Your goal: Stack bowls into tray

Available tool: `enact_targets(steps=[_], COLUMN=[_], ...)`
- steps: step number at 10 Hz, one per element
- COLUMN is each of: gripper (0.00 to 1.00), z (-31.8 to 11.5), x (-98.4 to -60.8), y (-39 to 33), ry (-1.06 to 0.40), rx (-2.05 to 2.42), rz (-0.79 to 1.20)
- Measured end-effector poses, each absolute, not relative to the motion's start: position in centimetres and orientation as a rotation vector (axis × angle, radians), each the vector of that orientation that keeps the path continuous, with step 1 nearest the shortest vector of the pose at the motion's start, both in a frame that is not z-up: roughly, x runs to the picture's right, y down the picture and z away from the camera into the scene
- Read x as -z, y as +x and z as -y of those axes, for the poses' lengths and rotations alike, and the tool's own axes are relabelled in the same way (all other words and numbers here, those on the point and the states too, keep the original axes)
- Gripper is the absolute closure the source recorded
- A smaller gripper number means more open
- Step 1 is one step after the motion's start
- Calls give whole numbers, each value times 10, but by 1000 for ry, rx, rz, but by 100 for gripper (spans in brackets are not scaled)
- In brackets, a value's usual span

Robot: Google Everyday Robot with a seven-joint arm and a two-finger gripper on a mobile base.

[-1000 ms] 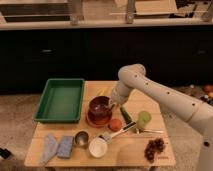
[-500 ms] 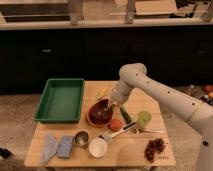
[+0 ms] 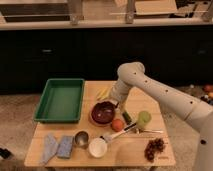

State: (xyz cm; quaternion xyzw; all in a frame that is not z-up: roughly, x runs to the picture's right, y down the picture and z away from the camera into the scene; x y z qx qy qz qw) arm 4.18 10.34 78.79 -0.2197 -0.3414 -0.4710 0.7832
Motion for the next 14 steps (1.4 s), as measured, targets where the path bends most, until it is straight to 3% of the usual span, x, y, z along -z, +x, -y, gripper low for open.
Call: enact_targets(steps=[7, 14], gripper=[20, 20], z=[-103, -124], x=[-795, -833], y=[45, 35], ry=[-366, -278], rx=[1063, 1003], rz=[777, 892])
